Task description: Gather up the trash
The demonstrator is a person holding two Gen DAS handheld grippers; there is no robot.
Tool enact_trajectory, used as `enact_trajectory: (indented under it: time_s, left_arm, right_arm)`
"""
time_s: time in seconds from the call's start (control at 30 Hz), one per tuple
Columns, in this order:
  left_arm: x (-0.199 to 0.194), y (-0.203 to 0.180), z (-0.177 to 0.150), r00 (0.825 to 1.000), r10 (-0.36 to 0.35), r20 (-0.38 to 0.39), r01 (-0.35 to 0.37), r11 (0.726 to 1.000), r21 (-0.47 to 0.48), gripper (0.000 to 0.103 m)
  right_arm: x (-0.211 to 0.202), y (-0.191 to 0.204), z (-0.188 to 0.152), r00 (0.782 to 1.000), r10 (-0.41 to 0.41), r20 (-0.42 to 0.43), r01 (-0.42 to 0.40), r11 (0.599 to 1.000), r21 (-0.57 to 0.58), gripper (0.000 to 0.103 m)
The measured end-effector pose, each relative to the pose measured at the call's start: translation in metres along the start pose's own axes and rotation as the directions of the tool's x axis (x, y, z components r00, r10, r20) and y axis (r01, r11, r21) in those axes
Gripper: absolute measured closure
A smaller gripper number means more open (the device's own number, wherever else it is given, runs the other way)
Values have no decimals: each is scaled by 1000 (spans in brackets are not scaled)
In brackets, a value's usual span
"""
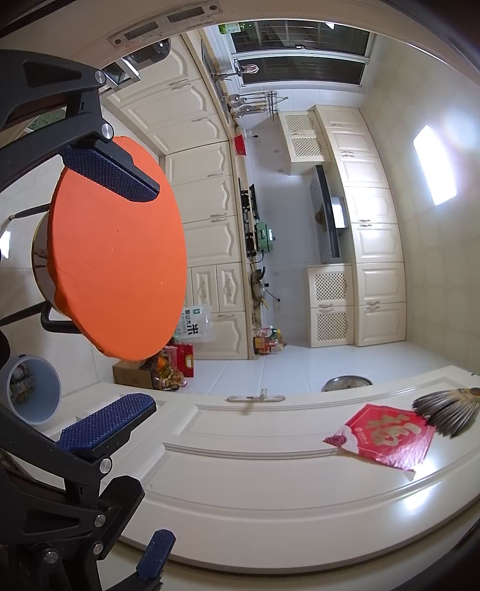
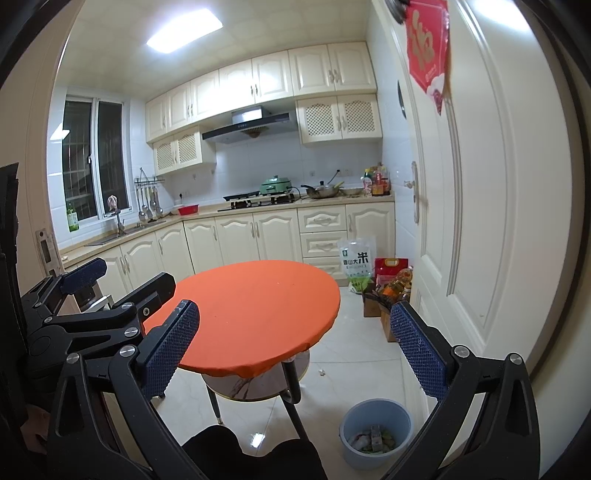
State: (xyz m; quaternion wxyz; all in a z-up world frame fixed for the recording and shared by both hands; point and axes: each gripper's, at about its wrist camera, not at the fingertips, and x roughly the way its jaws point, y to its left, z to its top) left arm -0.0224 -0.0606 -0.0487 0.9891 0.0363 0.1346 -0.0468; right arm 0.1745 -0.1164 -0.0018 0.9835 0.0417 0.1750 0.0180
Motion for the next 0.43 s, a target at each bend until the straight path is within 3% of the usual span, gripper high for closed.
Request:
enact_trajectory:
  time_s: [0.43]
  left_arm:
    - [3,8,-3,1000,-5,-4,5,1000,5,1]
  right_arm:
    - [1,4,-6,1000,-4,-5,4,1000,2,0]
